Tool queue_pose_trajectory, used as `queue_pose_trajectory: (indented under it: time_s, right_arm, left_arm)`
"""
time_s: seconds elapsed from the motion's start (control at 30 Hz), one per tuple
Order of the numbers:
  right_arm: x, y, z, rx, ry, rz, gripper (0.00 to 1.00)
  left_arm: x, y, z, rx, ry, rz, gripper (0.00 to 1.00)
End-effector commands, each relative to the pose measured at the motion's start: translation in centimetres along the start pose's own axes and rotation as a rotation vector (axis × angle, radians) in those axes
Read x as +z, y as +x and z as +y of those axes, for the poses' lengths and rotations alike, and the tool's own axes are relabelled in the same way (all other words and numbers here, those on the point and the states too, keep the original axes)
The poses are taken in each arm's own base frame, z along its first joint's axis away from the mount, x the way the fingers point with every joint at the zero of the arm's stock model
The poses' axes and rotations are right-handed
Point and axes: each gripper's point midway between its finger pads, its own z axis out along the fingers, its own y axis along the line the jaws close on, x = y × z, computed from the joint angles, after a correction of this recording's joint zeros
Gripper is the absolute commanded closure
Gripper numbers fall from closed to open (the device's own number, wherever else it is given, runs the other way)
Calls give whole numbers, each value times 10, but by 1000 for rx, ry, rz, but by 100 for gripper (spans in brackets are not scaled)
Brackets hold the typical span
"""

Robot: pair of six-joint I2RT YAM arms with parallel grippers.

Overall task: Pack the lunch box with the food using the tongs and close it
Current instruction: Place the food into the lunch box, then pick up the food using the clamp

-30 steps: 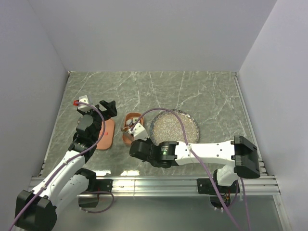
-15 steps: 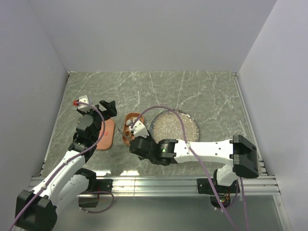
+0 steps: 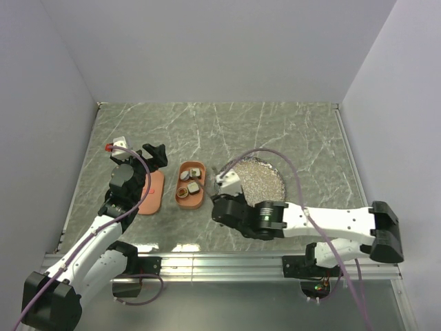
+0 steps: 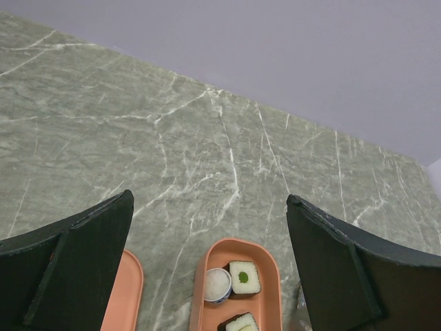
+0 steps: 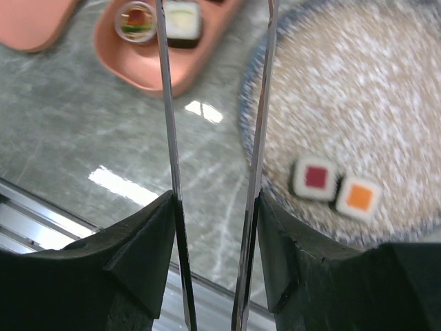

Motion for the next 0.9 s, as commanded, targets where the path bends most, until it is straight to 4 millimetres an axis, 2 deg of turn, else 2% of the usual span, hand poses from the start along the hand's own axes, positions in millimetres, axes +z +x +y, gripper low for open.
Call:
queue_pose_trajectory:
  time_s: [0.0,0.03,0.1,0.13,0.3,0.4,0.6,0.87]
  right_arm:
    - [-13,13,-33,120,92,-13,44]
    - [-17,25,-42,123,104,1,44]
    - [-21,38,-44,179,106,11,45]
    - [-23,49,-51,183,119,23,45]
    - [-31,79,-54,257,137,55,45]
    - [-37,96,-63,257,188,86,46]
    - [-47,114,-70,295,216,105,46]
    - [-49,123,-66,311,211,112,46]
  left_arm:
    - [2,-16,-9,-19,29,-44,1]
    - [2,-16,-9,-19,31,-43,1]
    - [2,-16,-9,-21,31,-44,0]
    - [2,-17,-9,-21,32,-46,0]
    - [2,-16,-8,-19,29,-44,1]
    - [2,-16,-11,-20,43,-39,1]
    - [-1,-20,-10,-24,42,-52,1]
    - [-1,-19,-11,-26,48,-50,1]
